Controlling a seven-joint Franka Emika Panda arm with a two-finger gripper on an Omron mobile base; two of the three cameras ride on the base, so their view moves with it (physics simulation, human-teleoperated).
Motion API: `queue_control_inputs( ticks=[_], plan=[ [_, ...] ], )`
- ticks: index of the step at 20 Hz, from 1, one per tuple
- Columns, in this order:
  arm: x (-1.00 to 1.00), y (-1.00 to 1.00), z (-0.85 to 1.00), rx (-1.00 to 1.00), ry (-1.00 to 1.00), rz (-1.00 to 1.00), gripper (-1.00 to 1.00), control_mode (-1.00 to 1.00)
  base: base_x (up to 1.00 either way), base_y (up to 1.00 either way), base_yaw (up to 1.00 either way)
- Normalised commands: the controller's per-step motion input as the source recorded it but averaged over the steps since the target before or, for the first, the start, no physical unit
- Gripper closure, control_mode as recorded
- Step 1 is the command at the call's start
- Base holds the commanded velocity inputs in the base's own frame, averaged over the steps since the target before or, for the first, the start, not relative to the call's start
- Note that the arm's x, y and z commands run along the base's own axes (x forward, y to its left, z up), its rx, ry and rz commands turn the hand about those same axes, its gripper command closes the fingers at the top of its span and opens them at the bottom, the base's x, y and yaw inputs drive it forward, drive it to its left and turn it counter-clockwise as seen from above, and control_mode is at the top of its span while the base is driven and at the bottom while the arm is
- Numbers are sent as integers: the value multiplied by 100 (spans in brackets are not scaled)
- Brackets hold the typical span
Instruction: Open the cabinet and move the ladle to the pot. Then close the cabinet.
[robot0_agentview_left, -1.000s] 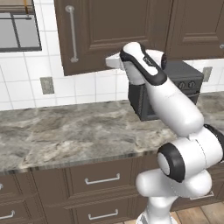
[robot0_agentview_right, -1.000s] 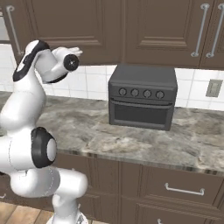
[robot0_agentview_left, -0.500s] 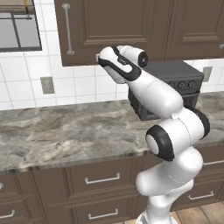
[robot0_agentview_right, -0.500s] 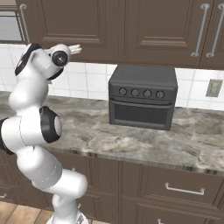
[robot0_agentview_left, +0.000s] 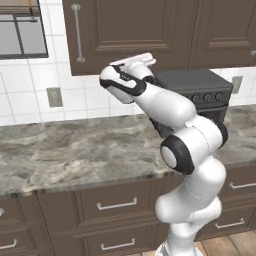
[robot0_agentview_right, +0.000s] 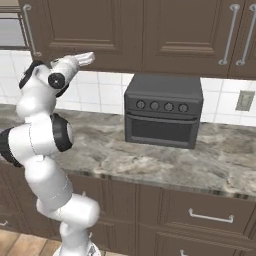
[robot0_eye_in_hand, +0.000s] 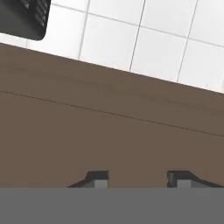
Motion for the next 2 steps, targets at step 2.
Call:
queue_control_inputs(
  ticks=[2],
  plan=[
    [39,0,53,0,19,-16,-100,-100,0,0,0]
  ],
)
